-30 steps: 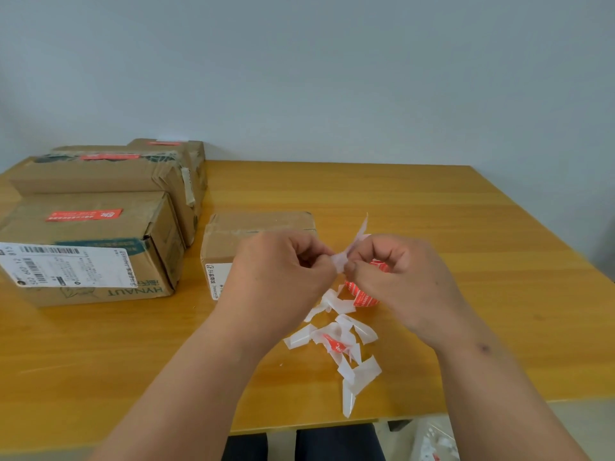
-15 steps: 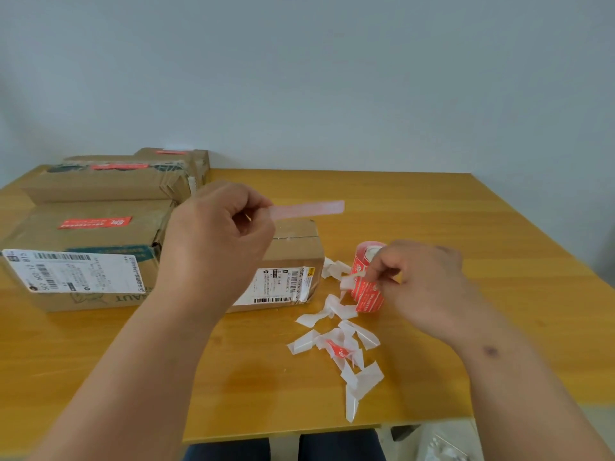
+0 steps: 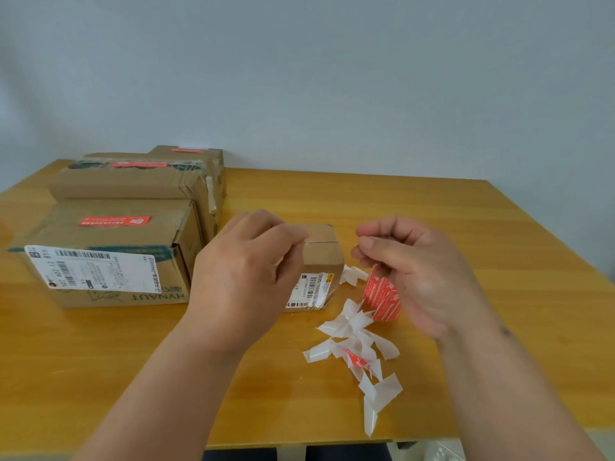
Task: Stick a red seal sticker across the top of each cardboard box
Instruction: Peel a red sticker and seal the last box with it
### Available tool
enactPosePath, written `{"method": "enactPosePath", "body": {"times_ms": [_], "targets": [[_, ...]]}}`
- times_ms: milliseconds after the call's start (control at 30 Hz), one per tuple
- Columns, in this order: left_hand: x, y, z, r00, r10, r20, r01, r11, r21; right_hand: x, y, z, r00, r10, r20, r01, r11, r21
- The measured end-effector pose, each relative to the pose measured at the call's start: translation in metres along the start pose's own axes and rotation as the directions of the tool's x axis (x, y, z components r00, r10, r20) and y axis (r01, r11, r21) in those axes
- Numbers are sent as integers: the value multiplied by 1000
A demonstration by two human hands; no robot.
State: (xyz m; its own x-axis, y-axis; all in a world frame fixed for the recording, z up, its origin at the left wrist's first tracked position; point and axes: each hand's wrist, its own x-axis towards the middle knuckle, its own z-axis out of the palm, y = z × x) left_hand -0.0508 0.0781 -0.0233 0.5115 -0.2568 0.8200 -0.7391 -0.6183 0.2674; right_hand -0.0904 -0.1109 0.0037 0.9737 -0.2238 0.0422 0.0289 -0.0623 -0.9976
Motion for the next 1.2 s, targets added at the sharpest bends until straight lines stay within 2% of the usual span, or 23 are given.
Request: {"method": "enactPosePath", "body": {"times_ms": [100,133,167,200,233,300,367,400,467,567,633,700,767,833,900,1067,1200], "targets": [[-2,-4,-1,999,-13,32,15,999,-51,0,0,3,997,-73,-14,72,996,-42],[-2,-3,-3,996,-84,40,89,989,-117,-1,0,5,995,-98,-20,97,994,-54],[-3,0,-4,975,-218,52,224,949,-220,-1,2,6,990,-134,-33,131,988,-78],[-2,4,-6,916,-392,89,397,851,-342,-1,2,7,984,-172,-44,167,981,-102],[-1,7,-8,822,-549,155,551,695,-461,-1,3,8,977,-209,-48,202,972,-124],[2,10,-9,630,-714,305,710,372,-598,-1,4,11,964,-262,-40,254,958,-136],[6,8,-9,510,-742,436,779,184,-599,0,3,15,957,-291,-10,286,948,-139],[7,5,-8,485,-728,484,799,144,-584,1,3,17,955,-295,6,293,945,-142],[10,1,-7,478,-690,544,820,129,-557,2,2,22,953,-301,34,302,939,-162],[13,-4,-9,479,-676,560,799,72,-597,2,1,27,960,-264,96,277,945,-175],[14,-9,-13,508,-697,505,793,151,-590,4,-1,29,974,-193,118,219,937,-274],[17,-13,-17,574,-704,418,792,348,-502,7,-3,32,985,-134,107,166,897,-410],[21,-14,-21,660,-668,344,748,541,-384,11,-4,38,989,-127,79,150,870,-470],[25,-15,-24,718,-625,306,696,646,-314,15,-6,43,989,-137,49,144,862,-487],[30,-18,-24,739,-610,287,674,679,-292,21,-9,49,989,-147,19,136,846,-515],[38,-30,-23,704,-655,275,710,639,-296,33,-13,63,973,-226,-50,146,767,-625],[43,-38,-22,674,-667,317,739,614,-277,39,-11,67,972,-230,-42,167,808,-564]]}}
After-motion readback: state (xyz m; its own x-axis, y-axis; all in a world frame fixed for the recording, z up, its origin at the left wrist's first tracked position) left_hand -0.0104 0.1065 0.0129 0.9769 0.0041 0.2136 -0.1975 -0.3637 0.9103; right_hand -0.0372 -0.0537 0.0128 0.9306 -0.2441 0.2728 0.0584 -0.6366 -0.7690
